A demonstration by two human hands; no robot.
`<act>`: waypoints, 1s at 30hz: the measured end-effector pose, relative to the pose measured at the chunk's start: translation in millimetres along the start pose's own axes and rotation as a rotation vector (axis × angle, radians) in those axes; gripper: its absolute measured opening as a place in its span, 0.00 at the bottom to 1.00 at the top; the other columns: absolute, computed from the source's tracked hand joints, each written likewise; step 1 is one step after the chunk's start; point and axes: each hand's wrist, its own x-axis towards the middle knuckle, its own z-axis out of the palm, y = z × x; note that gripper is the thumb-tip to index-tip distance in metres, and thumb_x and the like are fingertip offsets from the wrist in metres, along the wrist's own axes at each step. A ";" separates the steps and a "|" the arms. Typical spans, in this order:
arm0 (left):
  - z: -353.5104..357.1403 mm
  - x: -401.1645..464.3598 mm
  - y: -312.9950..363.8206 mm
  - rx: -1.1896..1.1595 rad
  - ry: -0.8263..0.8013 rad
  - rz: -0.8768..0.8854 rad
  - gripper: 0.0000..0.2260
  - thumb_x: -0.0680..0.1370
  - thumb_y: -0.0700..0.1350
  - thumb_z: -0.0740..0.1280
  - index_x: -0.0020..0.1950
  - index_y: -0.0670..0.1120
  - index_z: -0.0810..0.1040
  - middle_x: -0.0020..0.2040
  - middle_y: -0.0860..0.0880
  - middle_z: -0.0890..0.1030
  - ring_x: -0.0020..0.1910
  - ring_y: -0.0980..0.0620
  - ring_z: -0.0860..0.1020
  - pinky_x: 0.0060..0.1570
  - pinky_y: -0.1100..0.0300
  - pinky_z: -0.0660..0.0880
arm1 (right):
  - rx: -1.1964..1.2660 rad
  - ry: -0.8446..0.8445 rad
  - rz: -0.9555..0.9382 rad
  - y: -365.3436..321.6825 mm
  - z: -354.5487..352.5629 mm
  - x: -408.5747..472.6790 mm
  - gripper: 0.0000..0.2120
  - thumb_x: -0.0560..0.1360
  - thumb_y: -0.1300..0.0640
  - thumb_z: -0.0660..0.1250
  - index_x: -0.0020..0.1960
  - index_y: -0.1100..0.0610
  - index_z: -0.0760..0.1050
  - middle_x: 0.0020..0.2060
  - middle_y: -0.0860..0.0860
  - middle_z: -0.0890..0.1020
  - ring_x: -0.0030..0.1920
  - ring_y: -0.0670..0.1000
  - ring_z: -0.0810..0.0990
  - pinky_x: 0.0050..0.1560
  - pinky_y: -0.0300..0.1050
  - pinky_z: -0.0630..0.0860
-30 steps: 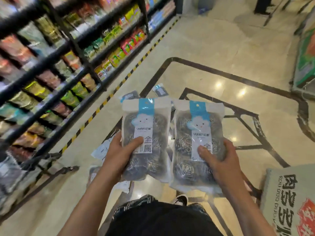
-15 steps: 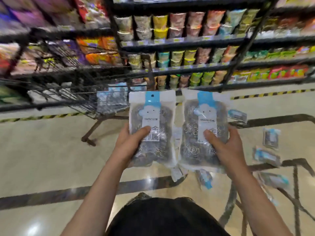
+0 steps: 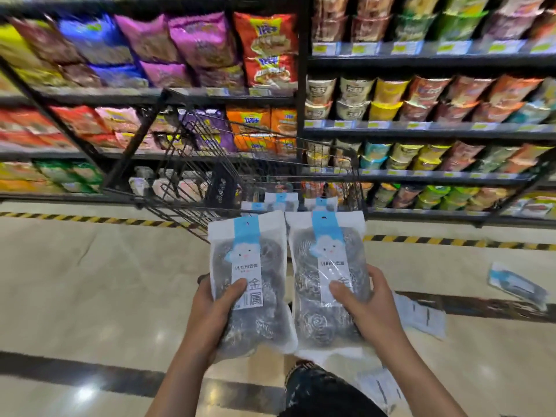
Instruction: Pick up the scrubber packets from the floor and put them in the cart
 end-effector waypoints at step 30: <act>63.5 579.8 -24.0 0.285 0.009 -0.327 0.24 0.74 0.41 0.78 0.66 0.39 0.73 0.53 0.45 0.82 0.49 0.50 0.84 0.40 0.69 0.80 | -0.272 0.205 0.460 51.1 199.0 477.3 0.28 0.71 0.47 0.78 0.63 0.50 0.66 0.42 0.53 0.84 0.43 0.62 0.85 0.44 0.60 0.84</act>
